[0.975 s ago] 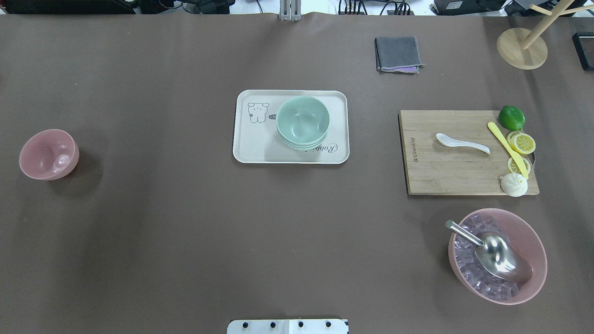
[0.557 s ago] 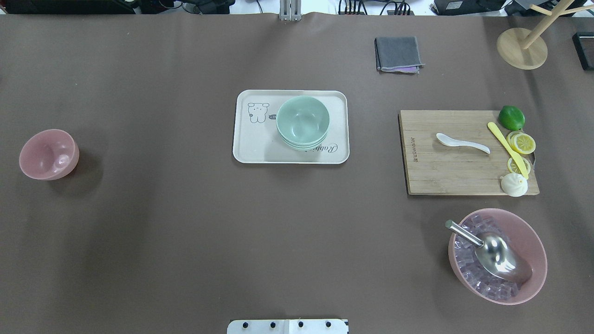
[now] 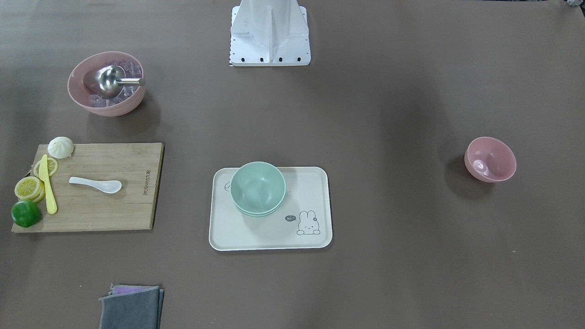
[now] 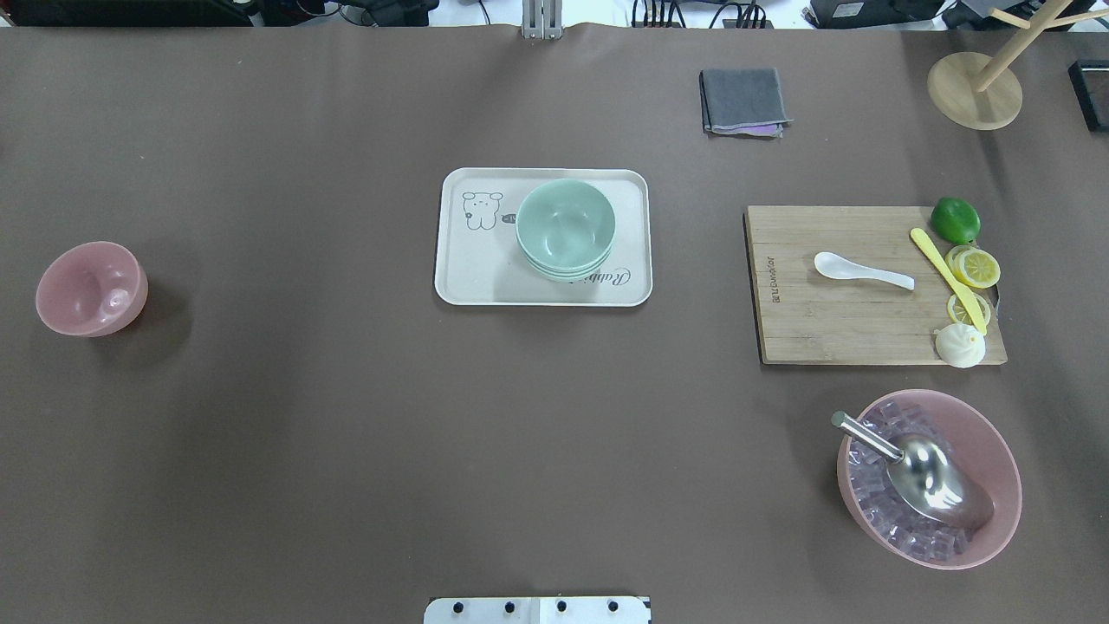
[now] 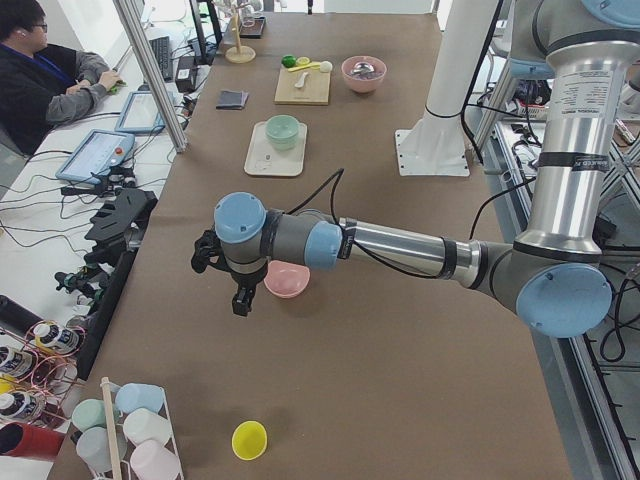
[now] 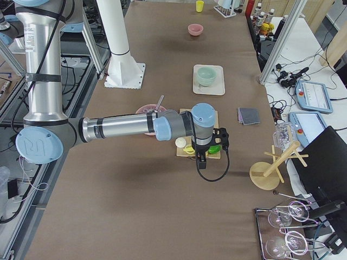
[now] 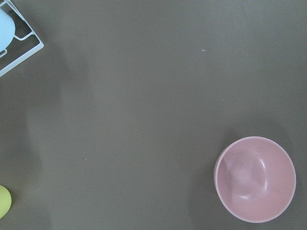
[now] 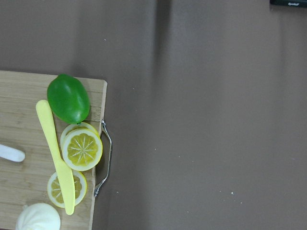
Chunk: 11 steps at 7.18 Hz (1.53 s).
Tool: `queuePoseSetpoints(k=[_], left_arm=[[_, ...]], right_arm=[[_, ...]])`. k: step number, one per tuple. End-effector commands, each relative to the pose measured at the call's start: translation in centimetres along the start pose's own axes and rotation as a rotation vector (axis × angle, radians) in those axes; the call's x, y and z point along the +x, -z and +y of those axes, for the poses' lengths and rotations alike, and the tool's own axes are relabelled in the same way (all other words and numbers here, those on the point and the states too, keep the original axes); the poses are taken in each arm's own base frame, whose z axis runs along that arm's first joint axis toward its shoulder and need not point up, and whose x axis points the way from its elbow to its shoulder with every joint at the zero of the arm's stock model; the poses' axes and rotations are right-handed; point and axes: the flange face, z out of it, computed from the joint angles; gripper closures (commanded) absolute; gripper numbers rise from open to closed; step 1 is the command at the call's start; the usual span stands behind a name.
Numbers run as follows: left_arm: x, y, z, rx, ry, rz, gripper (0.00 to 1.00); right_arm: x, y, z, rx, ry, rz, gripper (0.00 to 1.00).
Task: Stack pink bowl on green and place spoon
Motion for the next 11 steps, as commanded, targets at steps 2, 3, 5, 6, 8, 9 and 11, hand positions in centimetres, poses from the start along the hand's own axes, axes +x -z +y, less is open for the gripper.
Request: queuePoseSetpoints(k=[2, 3, 5, 6, 8, 9, 11], left_arm=[[0.3, 0.2, -0.4, 0.028, -0.035, 0.0, 0.02], [0.2, 0.0, -0.6, 0.034, -0.047, -0.006, 0.02], [0.4, 0.1, -0.8, 0.036, -0.052, -0.011, 0.02], [1.1, -1.2, -0.7, 0.007, -0.055, -0.003, 0.02], [3.6, -6.1, -0.2, -0.079, 0.002, 0.012, 0.02], [4.7, -8.2, 0.0, -0.112, 0.002, -0.016, 0.02], [4.6, -12.9, 0.5, -0.138, -0.022, -0.04, 0.02]], right_arm=[[0.8, -0.7, 0.9, 0.002, 0.012, 0.003, 0.0], [0.9, -0.8, 1.0, 0.005, 0.01, -0.001, 0.0], [0.7, -0.8, 0.9, 0.016, 0.02, -0.001, 0.0], [0.3, -1.4, 0.9, 0.002, 0.025, 0.0, 0.0], [-2.5, -5.8, 0.8, -0.082, 0.037, -0.005, 0.0], [-4.1, -6.7, 0.6, -0.086, 0.021, -0.01, 0.0], [-6.7, -8.8, 0.6, -0.051, -0.012, 0.004, 0.0]])
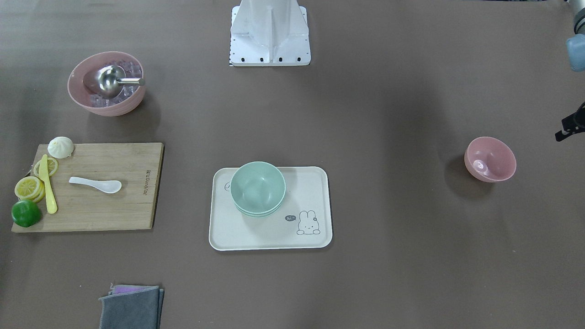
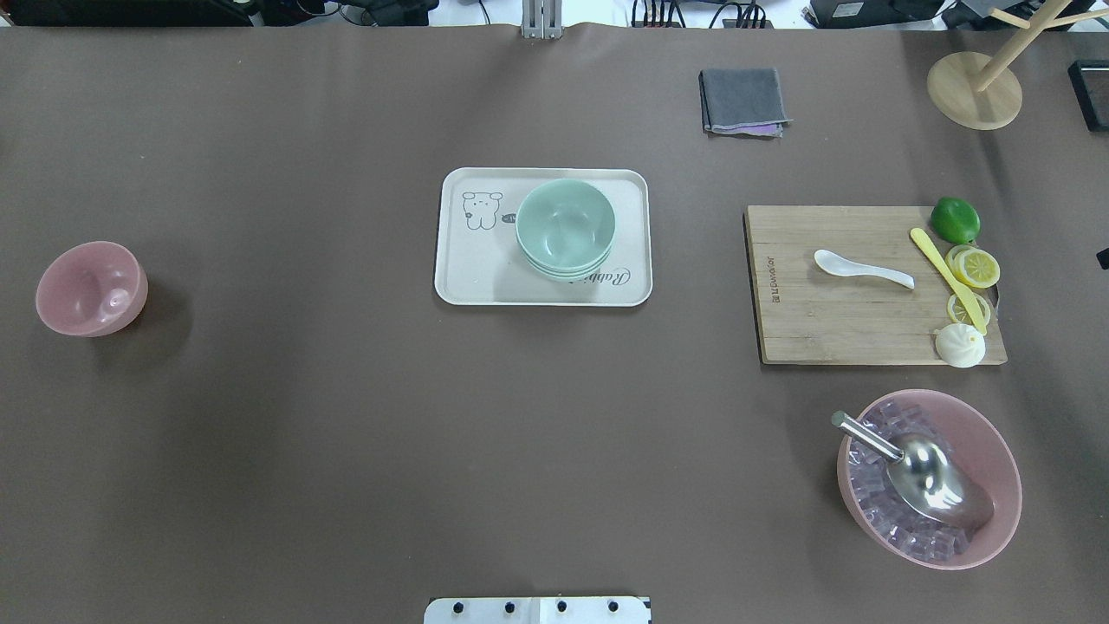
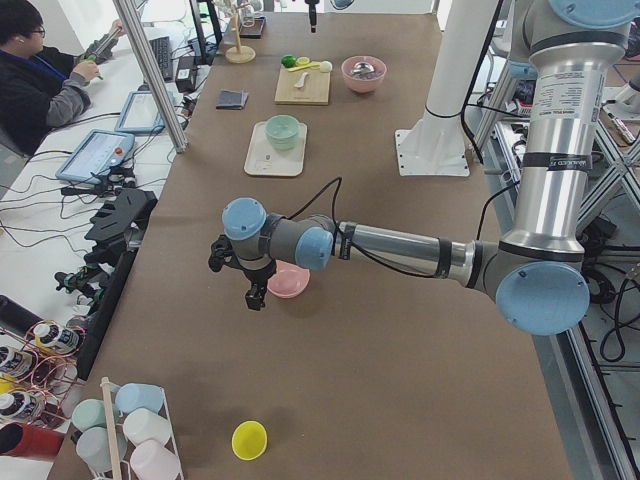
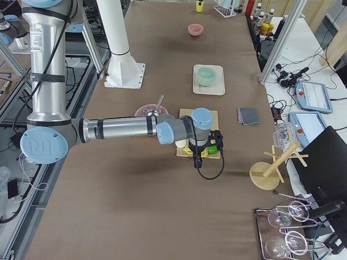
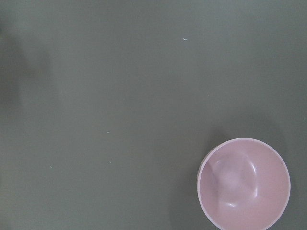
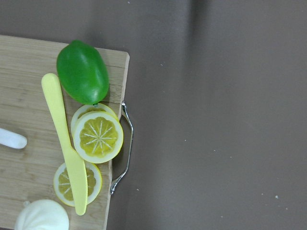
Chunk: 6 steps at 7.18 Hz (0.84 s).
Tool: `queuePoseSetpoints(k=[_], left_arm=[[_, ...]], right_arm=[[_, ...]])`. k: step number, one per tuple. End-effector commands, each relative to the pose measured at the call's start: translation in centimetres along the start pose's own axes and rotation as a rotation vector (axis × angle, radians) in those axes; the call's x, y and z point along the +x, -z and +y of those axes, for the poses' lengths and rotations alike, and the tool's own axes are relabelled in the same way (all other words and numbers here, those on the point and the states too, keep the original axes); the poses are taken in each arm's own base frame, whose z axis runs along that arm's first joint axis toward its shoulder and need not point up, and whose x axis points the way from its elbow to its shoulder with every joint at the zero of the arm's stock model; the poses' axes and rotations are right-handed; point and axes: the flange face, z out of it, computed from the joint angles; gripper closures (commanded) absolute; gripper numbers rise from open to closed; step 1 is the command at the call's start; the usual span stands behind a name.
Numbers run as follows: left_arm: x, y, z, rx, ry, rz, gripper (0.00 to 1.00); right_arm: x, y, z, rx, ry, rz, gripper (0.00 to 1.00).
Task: Stack pink bowl on green and place spoon
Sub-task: 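Grasp the pink bowl with the left gripper and lift it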
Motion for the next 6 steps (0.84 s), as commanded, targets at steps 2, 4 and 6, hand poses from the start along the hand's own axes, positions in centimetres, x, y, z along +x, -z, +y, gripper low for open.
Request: queuePoseSetpoints(k=[2, 4, 6], left_arm=[[0.1, -10.4, 0.3, 0.027, 0.006, 0.032, 0.02], [2.7, -12.9, 0.7, 0.044, 0.002, 0.073, 0.04], [2.9, -13.2, 0.8, 0.04, -0.002, 0.074, 0.72]], right_arm=[[-2.1, -1.8, -0.2, 0.024, -0.02, 0.007, 0.0], [-2.1, -1.7, -0.2, 0.025, -0.019, 0.007, 0.0], [-2.1, -1.8, -0.2, 0.024, -0.02, 0.007, 0.0]])
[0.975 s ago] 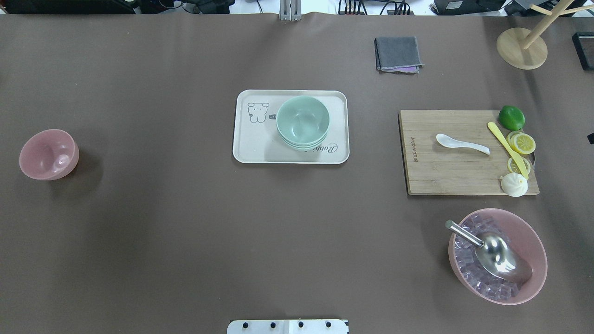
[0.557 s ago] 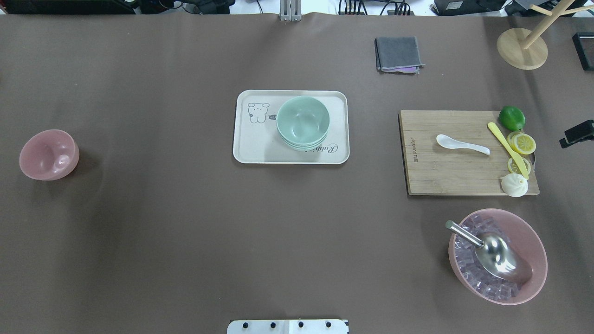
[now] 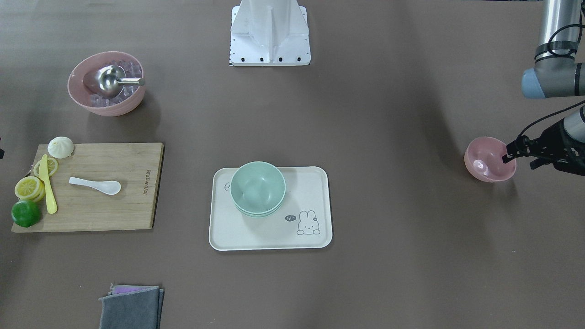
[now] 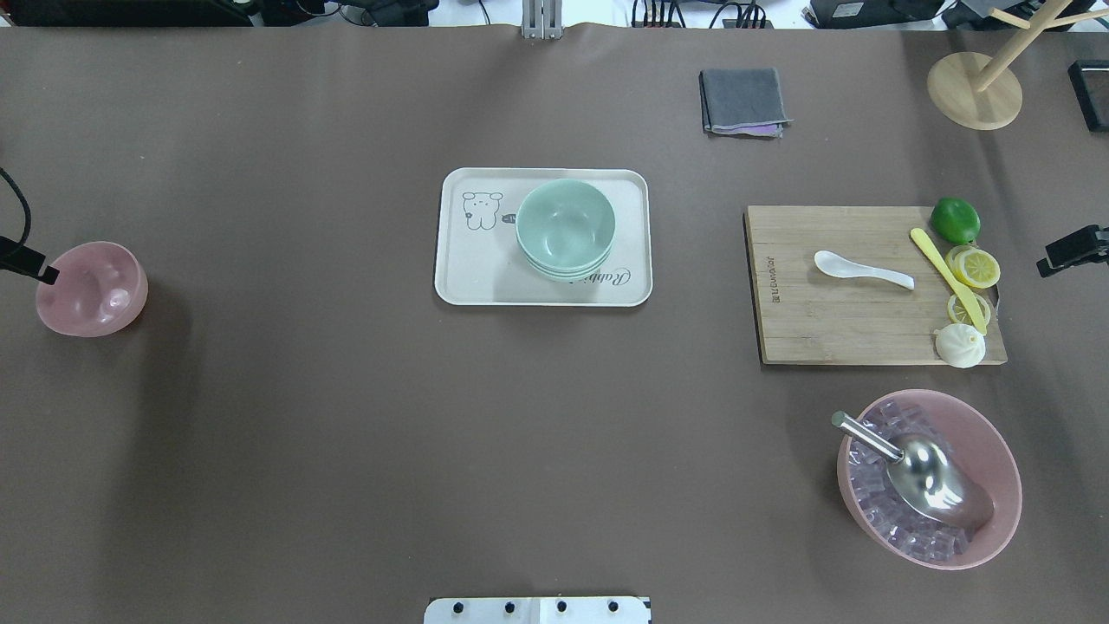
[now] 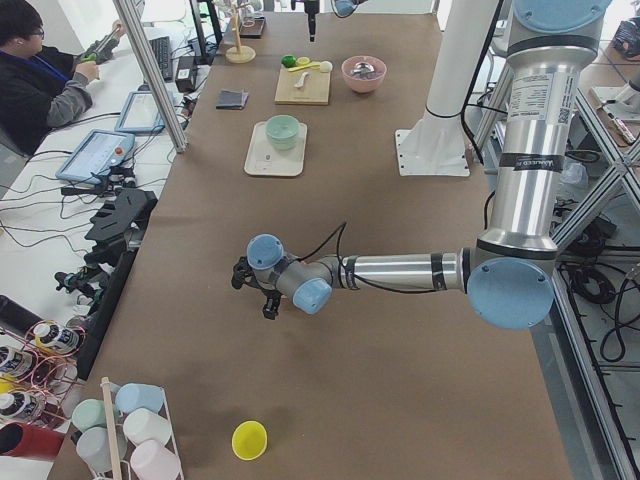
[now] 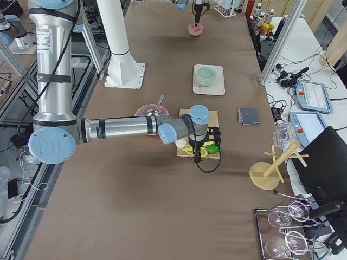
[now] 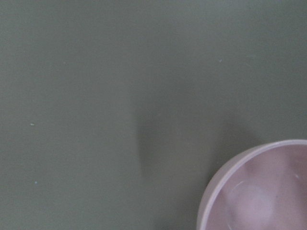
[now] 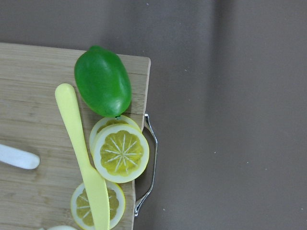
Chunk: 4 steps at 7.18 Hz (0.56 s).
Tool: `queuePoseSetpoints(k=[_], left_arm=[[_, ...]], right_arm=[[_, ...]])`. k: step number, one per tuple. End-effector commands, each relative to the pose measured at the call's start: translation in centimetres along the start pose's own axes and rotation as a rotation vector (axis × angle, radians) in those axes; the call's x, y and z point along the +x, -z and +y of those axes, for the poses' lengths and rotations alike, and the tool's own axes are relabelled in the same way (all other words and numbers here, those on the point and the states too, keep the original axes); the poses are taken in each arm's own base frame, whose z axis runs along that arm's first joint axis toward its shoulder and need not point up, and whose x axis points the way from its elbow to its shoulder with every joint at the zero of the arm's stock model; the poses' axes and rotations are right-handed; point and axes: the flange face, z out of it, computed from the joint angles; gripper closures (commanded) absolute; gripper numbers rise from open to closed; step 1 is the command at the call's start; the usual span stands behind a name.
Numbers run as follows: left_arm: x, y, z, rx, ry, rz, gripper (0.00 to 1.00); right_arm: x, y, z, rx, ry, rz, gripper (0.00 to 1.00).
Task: Stack pink bowl on green and place spoon
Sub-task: 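Grasp the pink bowl with the left gripper and lift it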
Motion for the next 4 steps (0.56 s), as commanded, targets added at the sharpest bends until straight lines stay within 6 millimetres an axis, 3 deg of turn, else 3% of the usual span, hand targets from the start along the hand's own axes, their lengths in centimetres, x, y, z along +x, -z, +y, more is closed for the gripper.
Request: queuePoseSetpoints(k=[1, 3, 4], left_arm=[[0.6, -0.1, -0.1, 0.001, -0.007, 0.013, 1.0], [1.9, 0.5, -0.8, 0.006, -0.025, 0.034, 1.0], [4.7, 1.7, -2.7, -0.01, -0.04, 0.12, 1.0]], right_arm=[[0.0, 0.0, 0.0, -0.001, -0.001, 0.0, 0.0], [-0.1, 0.0, -0.1, 0.002, 0.003, -0.001, 0.0], [-0.1, 0.0, -0.1, 0.002, 0.001, -0.001, 0.0]])
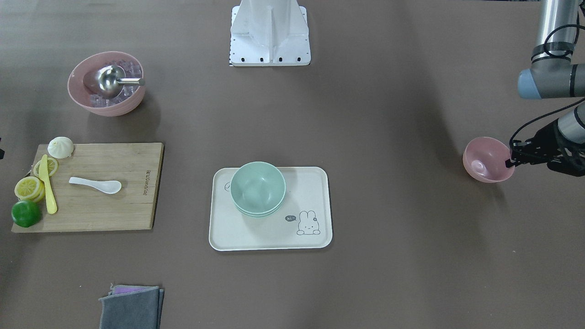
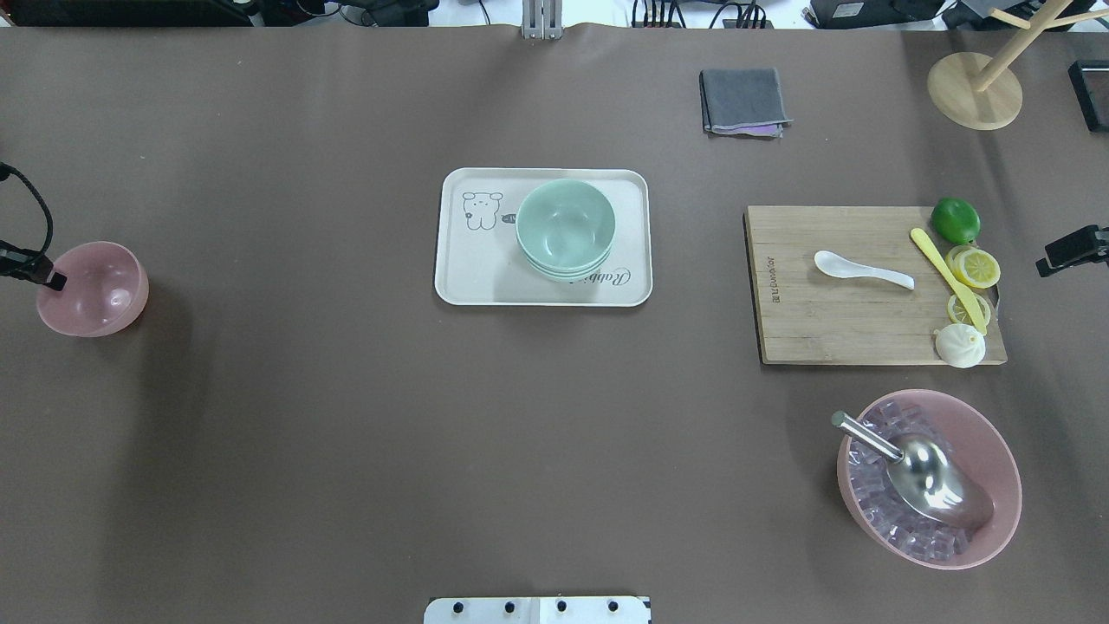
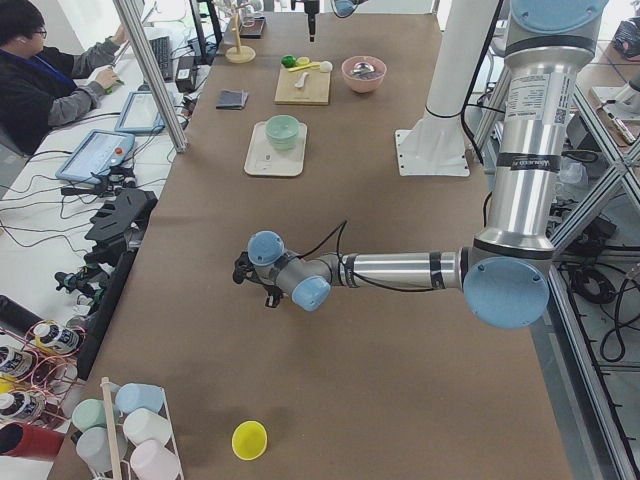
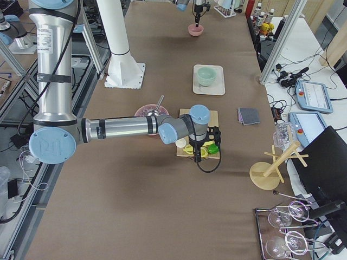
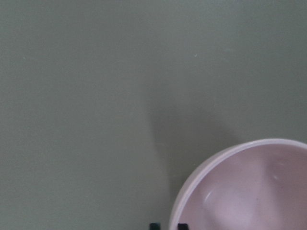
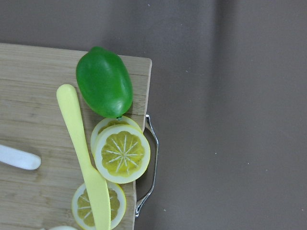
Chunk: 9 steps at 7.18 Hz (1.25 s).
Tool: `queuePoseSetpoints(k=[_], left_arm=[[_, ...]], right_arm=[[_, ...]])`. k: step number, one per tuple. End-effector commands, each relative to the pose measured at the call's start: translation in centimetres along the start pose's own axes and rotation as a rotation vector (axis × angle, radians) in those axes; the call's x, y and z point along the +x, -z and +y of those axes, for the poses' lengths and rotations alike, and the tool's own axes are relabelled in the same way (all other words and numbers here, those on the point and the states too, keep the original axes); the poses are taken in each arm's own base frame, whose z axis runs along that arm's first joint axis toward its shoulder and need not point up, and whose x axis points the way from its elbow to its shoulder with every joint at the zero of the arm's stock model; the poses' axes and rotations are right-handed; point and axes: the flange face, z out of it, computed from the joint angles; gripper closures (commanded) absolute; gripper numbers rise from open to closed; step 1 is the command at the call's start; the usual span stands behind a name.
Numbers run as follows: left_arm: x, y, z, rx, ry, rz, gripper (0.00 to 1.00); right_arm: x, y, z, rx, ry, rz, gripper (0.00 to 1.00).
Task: Stack pink bowl on green and place spoon
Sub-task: 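Grasp the pink bowl with the left gripper and lift it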
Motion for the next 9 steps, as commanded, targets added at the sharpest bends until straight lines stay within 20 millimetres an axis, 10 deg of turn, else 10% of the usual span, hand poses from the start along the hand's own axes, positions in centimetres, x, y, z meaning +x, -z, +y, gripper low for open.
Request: queuePoseSetpoints(k=[1, 4, 9], left_arm=[[4.2, 3.0, -3.9, 0.017, -0.034, 0.105, 1.0], [18.5, 8.2, -13.5, 0.069, 0.135, 0.168, 1.0], [51.1, 0.4, -15.7, 0.089, 0.299, 0.183, 1.0]], right_arm=[[-0.1, 0.1, 0.0, 0.001, 0.0, -0.001, 0.0], [-0.2, 0.2, -0.2, 0.007, 0.005, -0.003, 0.0], [-0.4, 0.3, -0.3, 0.01, 0.008, -0.004, 0.0]])
